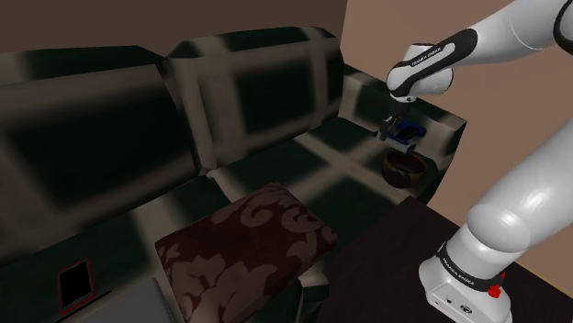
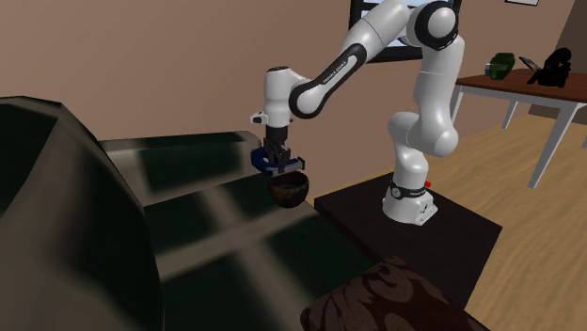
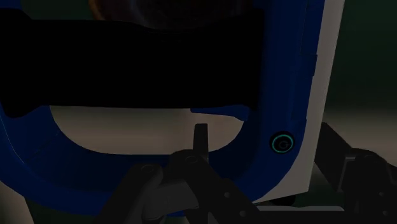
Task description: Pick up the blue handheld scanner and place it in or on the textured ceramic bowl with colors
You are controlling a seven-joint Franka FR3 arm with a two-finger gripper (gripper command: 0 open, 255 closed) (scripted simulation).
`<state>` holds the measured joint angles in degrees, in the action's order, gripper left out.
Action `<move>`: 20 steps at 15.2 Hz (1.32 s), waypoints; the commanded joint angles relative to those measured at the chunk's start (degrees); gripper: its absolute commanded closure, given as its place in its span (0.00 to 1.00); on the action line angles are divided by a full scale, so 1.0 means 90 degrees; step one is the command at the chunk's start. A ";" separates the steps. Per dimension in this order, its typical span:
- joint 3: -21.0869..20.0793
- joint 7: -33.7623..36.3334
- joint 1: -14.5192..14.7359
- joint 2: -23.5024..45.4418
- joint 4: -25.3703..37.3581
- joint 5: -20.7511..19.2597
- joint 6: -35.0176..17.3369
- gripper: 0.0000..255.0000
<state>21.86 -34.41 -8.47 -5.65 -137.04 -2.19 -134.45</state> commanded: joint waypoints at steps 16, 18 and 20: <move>0.0304 -0.0360 -0.0187 -0.0071 -0.1383 -0.0129 -0.1329 1.00; 0.0324 -0.0454 -0.0158 0.0118 -0.1421 -0.0003 -0.1542 1.00; 0.0322 -0.0453 -0.0160 0.0117 -0.1421 -0.0004 -0.1543 1.00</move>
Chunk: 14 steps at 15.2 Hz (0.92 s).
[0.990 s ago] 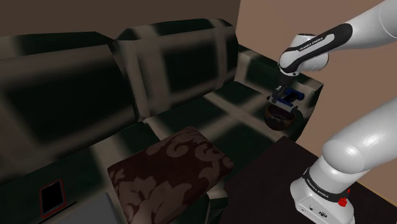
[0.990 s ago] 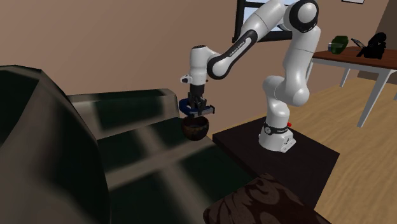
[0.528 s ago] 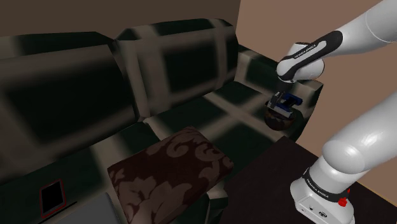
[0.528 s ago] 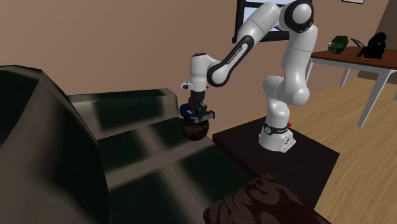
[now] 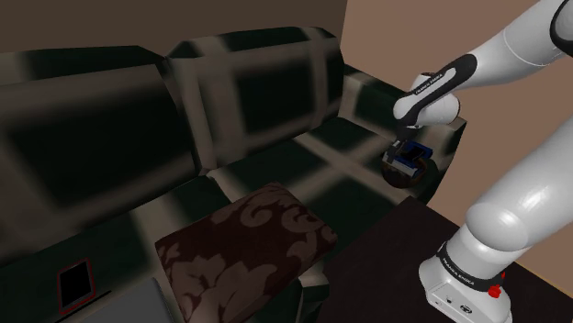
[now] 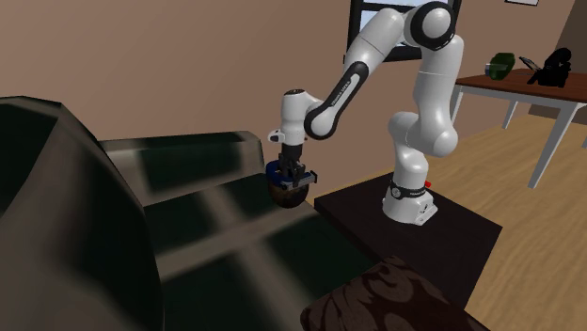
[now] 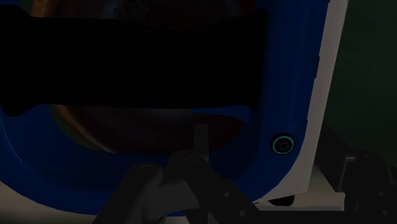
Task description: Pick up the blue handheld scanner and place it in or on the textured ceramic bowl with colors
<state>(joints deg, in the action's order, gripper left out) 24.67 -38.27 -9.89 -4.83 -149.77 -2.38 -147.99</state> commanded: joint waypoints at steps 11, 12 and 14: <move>0.0008 -0.0030 -0.0003 0.0035 0.0000 0.0024 -0.0038 0.00; 0.0007 -0.0025 -0.0004 0.0028 -0.0007 0.0019 -0.0038 0.00; -0.0033 0.0186 -0.0066 -0.0435 0.0070 -0.0270 0.0471 0.00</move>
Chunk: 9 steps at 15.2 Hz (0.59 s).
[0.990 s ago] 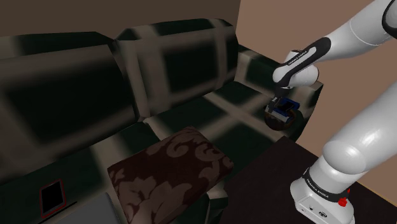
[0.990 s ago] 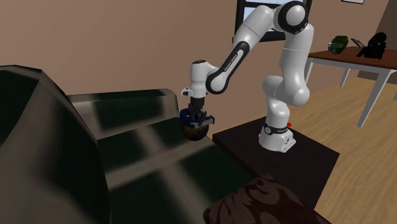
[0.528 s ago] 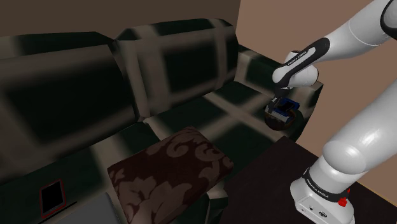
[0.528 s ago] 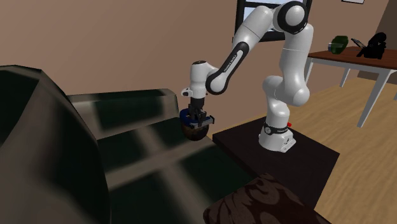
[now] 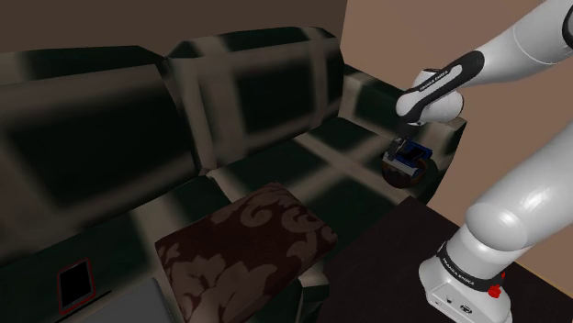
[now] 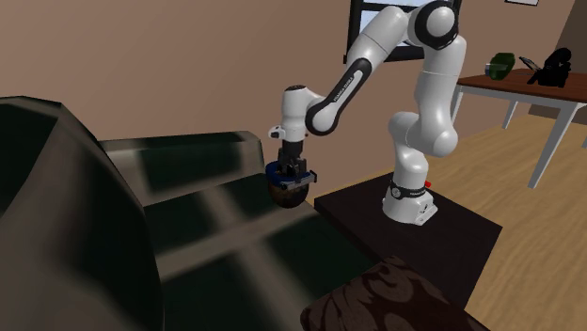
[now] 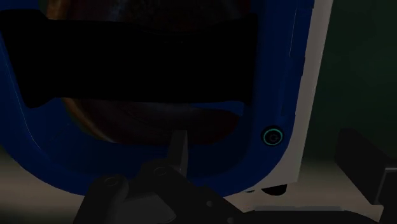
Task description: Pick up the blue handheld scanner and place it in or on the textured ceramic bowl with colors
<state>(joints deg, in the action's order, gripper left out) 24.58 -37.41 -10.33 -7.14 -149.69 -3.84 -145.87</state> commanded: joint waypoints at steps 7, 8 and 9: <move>-0.0089 0.0219 -0.0079 -0.0551 0.0166 -0.0278 0.0693 0.00; -0.0089 0.0219 -0.0079 -0.0551 0.0166 -0.0278 0.0693 0.00; -0.0089 0.0219 -0.0079 -0.0551 0.0166 -0.0278 0.0693 0.00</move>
<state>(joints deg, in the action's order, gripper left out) 23.78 -35.44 -11.03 -12.09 -148.21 -6.33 -139.65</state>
